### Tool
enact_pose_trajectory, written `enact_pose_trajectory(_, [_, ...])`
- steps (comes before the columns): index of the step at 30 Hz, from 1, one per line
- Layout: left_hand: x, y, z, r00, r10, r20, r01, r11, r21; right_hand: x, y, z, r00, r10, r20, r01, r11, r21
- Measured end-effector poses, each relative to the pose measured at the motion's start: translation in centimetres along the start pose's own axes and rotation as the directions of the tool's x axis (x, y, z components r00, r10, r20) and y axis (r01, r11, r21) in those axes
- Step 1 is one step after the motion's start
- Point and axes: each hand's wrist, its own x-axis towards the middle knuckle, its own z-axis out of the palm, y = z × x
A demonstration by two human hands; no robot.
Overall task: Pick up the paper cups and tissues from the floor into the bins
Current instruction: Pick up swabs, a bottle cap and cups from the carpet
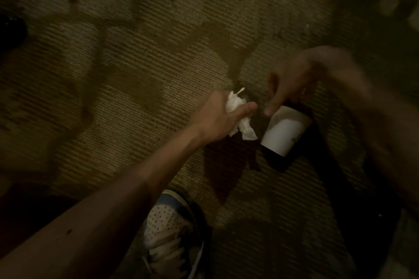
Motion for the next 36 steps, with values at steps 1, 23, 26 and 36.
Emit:
enact_pose_trajectory(1, [-0.1,0.0,0.2,1.000,-0.003,-0.006,0.003,1.000,-0.007,0.3,0.0,0.5,0.997,0.067,0.045,-0.063,0.995,-0.082])
enact_pose_trajectory(23, [-3.5,-4.5,-7.3,0.969,-0.199,-0.149,0.158,0.955,-0.250,1.7,-7.0,4.2,0.862,-0.242,-0.446,0.492,0.614,0.617])
enact_pose_trajectory(26, [-5.3,-5.9,-10.4,0.942,-0.270,-0.197,0.203,0.931,-0.303,2.3,-10.7,4.5,0.800,-0.260,-0.540,0.591,0.493,0.638])
enact_pose_trajectory(36, [-18.0,-14.1,-21.1,0.678,-0.667,-0.308,0.413,0.693,-0.592,3.7,-31.2,9.8,0.645,-0.439,-0.625,0.764,0.360,0.536])
